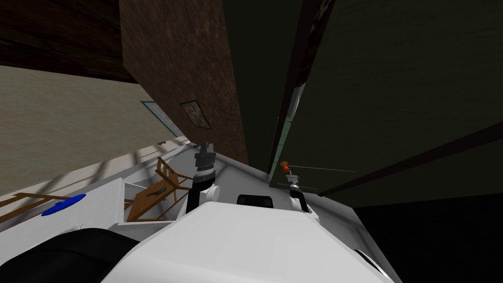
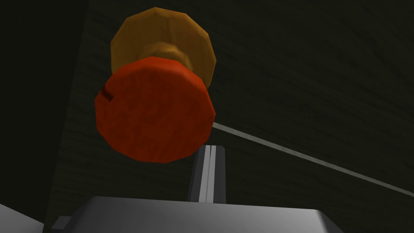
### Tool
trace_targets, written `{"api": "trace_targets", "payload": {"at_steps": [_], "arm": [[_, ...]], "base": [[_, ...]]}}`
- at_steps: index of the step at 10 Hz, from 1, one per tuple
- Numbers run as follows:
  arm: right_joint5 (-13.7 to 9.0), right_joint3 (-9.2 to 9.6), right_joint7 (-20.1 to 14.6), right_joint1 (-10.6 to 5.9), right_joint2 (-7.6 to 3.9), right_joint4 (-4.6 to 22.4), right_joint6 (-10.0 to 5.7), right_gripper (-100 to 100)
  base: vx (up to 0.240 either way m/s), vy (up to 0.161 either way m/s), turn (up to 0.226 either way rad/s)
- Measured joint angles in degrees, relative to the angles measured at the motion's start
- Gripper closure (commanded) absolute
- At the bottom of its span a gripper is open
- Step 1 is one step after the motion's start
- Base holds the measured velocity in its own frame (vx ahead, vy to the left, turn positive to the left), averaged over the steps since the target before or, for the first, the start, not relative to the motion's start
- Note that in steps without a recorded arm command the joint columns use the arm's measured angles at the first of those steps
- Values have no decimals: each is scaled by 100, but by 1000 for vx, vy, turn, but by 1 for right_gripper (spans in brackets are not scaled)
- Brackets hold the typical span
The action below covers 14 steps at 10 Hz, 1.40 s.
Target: Pull the door open
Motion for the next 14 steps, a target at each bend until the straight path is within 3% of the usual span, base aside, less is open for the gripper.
{"api": "trace_targets", "payload": {"at_steps": [2, 4, 5, 6, 8, 9, 11, 13, 14], "arm": [[-2, 42, -135, -80, -27, 204, -96, -100], [-18, 8, -44, 49, -2, -6, 3, -100], [-1, 40, -121, -70, -18, 218, -113, -100], [-21, 10, -79, 46, -24, 19, -15, -100], [-101, -9, -83, 127, -1, -257, 176, -100], [-117, 27, -198, 33, 9, -85, 77, -100], [-241, 40, -371, 211, -9, -463, 254, -100], [-274, 113, -608, 29, 14, -69, 23, -100], [-304, 127, -702, 76, 29, -103, -20, -100]], "base": [[6, 2, -2], [-2, 0, -7], [-10, 4, 17], [-3, 3, -14], [-33, -22, 43], [-52, -18, 62], [-26, -16, 2], [-30, -11, 28], [-22, 6, 0]]}}
